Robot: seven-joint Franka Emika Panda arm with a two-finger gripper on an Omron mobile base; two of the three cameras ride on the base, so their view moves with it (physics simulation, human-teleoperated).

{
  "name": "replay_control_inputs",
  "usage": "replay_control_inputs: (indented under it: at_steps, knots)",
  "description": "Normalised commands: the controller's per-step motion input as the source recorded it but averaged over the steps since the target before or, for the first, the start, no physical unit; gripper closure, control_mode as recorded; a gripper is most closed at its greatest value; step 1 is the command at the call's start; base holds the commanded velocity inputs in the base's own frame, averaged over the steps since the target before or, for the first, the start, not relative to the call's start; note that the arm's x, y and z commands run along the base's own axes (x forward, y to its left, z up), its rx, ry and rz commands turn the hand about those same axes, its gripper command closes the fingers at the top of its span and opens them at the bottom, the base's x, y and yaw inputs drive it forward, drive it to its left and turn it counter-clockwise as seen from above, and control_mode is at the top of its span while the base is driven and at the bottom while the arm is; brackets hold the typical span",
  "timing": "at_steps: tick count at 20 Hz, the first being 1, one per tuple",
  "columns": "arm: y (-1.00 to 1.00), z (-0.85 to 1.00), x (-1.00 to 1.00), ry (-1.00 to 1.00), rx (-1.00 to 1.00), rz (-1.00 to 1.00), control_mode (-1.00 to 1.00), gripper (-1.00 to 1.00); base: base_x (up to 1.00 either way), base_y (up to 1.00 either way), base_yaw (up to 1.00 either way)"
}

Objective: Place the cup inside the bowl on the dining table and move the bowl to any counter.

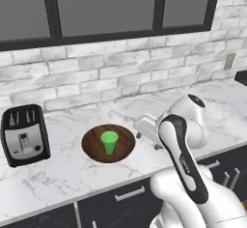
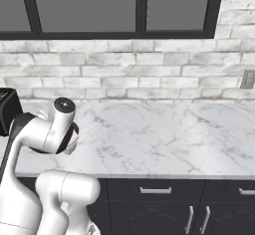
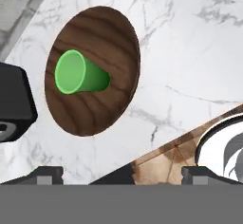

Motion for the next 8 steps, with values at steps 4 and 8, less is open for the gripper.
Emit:
replay_control_inputs:
  at_steps: [4, 8]
  knots:
    - [0.00, 0.64, -0.32, -0.03, -0.09, 0.00, -1.00, -1.00, 0.00, 0.00, 0.00]
    - [-0.04, 0.53, -0.57, 0.00, -0.11, 0.00, -1.00, -1.00, 0.00, 0.00, 0.00]
